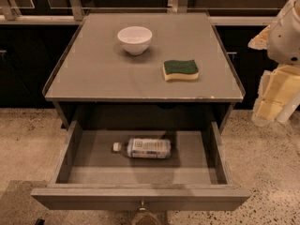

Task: Pick blue plastic bottle from top drawer and place on counter

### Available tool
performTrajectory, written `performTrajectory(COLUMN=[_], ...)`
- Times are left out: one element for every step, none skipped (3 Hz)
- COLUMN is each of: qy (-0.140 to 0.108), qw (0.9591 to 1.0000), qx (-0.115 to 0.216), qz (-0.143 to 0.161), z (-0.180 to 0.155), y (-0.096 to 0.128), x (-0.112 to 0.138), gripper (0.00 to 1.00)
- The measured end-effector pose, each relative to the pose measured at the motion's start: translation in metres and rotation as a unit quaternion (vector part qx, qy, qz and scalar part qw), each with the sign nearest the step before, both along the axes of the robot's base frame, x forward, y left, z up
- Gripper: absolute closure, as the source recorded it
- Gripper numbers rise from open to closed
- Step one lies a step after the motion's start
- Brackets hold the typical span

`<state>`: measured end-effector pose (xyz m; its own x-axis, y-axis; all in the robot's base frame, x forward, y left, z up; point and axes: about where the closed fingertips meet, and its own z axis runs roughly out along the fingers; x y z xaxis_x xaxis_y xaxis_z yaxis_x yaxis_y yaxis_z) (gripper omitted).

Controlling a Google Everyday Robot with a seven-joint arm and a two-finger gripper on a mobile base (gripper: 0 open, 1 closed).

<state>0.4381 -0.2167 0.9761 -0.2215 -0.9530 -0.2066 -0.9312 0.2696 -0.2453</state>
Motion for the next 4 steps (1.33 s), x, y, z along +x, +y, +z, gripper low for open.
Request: performTrajectory(qy=[0.000, 0.015, 0.056, 0.060], qw=[1.0000, 0.9990, 0.9880, 0.9743], qx=[0.000, 0.042, 0.144, 0.217], qz=[0.000, 0.009, 0.008, 0.006], z=[0.000, -0.039, -0.133, -0.185], y=[0.000, 0.005, 0.018, 0.037], x=[0.000, -0.003, -0.009, -0.006], gripper=[0.00, 0.00, 0.00, 0.00])
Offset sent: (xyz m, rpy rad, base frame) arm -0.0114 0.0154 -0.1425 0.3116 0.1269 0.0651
